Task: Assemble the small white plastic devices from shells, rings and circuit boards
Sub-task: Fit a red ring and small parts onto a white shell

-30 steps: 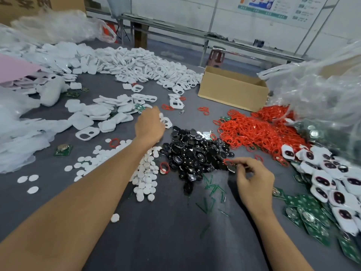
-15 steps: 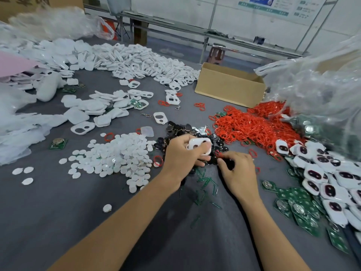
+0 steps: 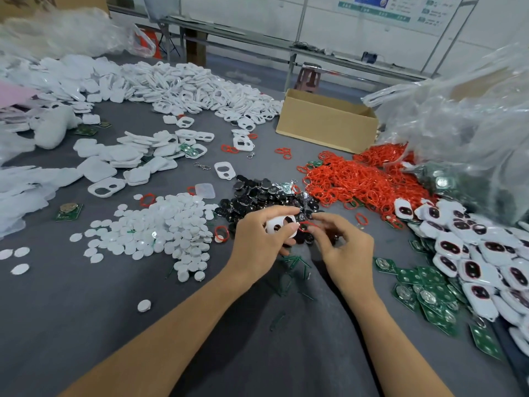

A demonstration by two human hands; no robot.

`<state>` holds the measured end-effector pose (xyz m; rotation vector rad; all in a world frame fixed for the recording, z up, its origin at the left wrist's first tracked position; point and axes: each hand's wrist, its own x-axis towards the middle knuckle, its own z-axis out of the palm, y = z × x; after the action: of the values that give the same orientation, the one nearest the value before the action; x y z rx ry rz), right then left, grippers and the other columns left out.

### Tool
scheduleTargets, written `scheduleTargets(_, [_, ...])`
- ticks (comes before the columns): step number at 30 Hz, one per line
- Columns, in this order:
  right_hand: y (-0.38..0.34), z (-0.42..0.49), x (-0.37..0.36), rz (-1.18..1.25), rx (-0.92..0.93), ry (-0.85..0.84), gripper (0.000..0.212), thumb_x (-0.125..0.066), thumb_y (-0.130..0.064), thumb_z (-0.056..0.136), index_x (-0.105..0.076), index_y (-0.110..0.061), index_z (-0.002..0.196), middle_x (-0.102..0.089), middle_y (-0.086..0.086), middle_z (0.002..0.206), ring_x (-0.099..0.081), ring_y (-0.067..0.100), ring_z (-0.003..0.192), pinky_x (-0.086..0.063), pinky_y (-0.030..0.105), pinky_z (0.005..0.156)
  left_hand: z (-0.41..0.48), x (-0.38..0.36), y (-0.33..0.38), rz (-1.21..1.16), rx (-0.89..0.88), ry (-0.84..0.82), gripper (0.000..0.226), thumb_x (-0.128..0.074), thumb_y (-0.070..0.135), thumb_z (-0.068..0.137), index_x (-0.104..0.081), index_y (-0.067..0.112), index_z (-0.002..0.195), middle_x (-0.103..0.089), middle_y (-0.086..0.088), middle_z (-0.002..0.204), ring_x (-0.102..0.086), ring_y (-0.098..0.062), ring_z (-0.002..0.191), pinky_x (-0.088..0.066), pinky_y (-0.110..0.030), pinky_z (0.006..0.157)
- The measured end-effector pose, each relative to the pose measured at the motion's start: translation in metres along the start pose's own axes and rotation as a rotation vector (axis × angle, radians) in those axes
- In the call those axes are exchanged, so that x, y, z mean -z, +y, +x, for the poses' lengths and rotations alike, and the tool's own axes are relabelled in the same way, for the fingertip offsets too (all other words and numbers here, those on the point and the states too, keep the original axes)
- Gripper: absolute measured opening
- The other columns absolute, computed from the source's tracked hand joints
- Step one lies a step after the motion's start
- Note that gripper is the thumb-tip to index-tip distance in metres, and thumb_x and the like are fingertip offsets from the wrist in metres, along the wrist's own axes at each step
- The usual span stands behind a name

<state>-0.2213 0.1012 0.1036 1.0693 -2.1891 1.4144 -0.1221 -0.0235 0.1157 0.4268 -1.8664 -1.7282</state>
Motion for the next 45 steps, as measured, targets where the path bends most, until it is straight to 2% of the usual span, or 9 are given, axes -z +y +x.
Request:
scheduleTargets(7, [-0.004, -0.003, 0.001, 0.015, 0.098, -0.028, 0.01, -0.075, -0.005, 0.079, -0.073, -0.012, 0.086, -0.07, -0.007, 0.082, -0.063, 0.002, 0.075, -0.048, 0.015, 0.073, 0.0, 0.002, -0.002, 0.134, -0.081, -0.017, 0.014, -0.075, 0.011, 0.084, -0.078, 0.015, 0.097, -0.075, -0.002, 0.093, -0.071, -0.017, 0.059, -0.061, -0.036, 0.058])
scheduleTargets(13, [-0.007, -0.003, 0.002, 0.042, 0.143, -0.023, 0.01, -0.073, -0.004, 0.081, -0.071, -0.012, 0.086, -0.069, -0.006, 0.083, -0.063, 0.008, 0.077, -0.05, 0.023, 0.072, 0.0, 0.002, -0.001, 0.171, -0.153, -0.005, 0.008, -0.074, 0.009, 0.085, -0.078, 0.013, 0.09, -0.074, 0.0, 0.088, -0.07, -0.017, 0.06, -0.06, -0.031, 0.056])
scheduleTargets(20, [-0.009, -0.005, 0.001, 0.061, 0.14, -0.03, 0.01, -0.068, -0.005, 0.081, -0.069, -0.014, 0.085, -0.067, -0.008, 0.081, -0.059, 0.001, 0.074, -0.042, 0.011, 0.071, -0.002, -0.001, -0.003, 0.2, -0.142, -0.003, 0.004, -0.073, 0.015, 0.086, -0.073, 0.015, 0.082, -0.067, 0.008, 0.071, -0.067, -0.013, 0.052, -0.057, -0.033, 0.055])
scheduleTargets(26, [-0.011, -0.006, 0.002, 0.107, 0.065, -0.03, 0.006, -0.065, -0.009, 0.082, -0.067, -0.014, 0.084, -0.065, -0.011, 0.076, -0.059, 0.003, 0.069, -0.043, 0.012, 0.068, -0.002, -0.001, -0.002, 0.174, -0.171, -0.043, 0.007, -0.072, 0.01, 0.087, -0.072, 0.015, 0.082, -0.066, 0.008, 0.068, -0.067, -0.018, 0.054, -0.058, -0.031, 0.054])
scheduleTargets(32, [-0.013, -0.008, 0.004, -0.02, 0.213, -0.089, 0.026, -0.07, -0.007, 0.083, -0.066, -0.014, 0.107, -0.061, -0.007, 0.1, -0.056, 0.005, 0.092, -0.042, 0.015, 0.083, 0.001, 0.0, -0.003, 0.152, -0.092, -0.036, 0.01, -0.067, 0.01, 0.089, -0.069, 0.014, 0.081, -0.064, 0.0, 0.056, -0.066, -0.019, 0.049, -0.05, -0.022, 0.047])
scheduleTargets(35, [-0.012, -0.008, 0.004, -0.137, 0.319, -0.129, 0.028, -0.07, -0.006, 0.084, -0.068, -0.012, 0.111, -0.063, -0.001, 0.106, -0.058, 0.011, 0.101, -0.044, 0.019, 0.092, 0.003, 0.003, -0.004, 0.123, -0.055, -0.037, 0.007, -0.066, 0.012, 0.091, -0.07, 0.015, 0.085, -0.067, -0.003, 0.062, -0.068, -0.023, 0.052, -0.055, -0.032, 0.049])
scheduleTargets(38, [-0.012, -0.007, 0.004, -0.236, 0.361, -0.1, 0.024, -0.07, -0.006, 0.084, -0.069, -0.012, 0.107, -0.066, -0.001, 0.102, -0.059, 0.012, 0.096, -0.044, 0.017, 0.089, 0.002, 0.004, -0.002, 0.111, -0.046, -0.057, 0.006, -0.065, 0.014, 0.092, -0.07, 0.014, 0.088, -0.069, -0.009, 0.067, -0.068, -0.024, 0.053, -0.057, -0.035, 0.051])
scheduleTargets(41, [-0.015, -0.007, 0.006, -0.2, 0.266, -0.018, 0.02, -0.072, -0.007, 0.082, -0.07, -0.01, 0.101, -0.067, -0.001, 0.094, -0.061, 0.012, 0.086, -0.046, 0.018, 0.082, 0.0, 0.002, 0.001, -0.077, 0.03, -0.077, 0.017, -0.052, 0.007, 0.098, -0.068, 0.012, 0.099, -0.066, -0.01, 0.077, -0.068, -0.016, 0.06, -0.054, -0.025, 0.051])
scheduleTargets(45, [-0.025, -0.006, 0.007, 0.001, 0.068, 0.136, 0.019, -0.075, -0.014, 0.076, -0.069, -0.016, 0.094, -0.065, -0.006, 0.088, -0.06, 0.008, 0.08, -0.048, 0.022, 0.074, -0.002, -0.003, 0.004, -0.288, 0.117, -0.122, 0.035, -0.045, -0.003, 0.098, -0.062, 0.018, 0.12, -0.067, -0.011, 0.104, -0.07, -0.014, 0.081, -0.06, -0.026, 0.069])
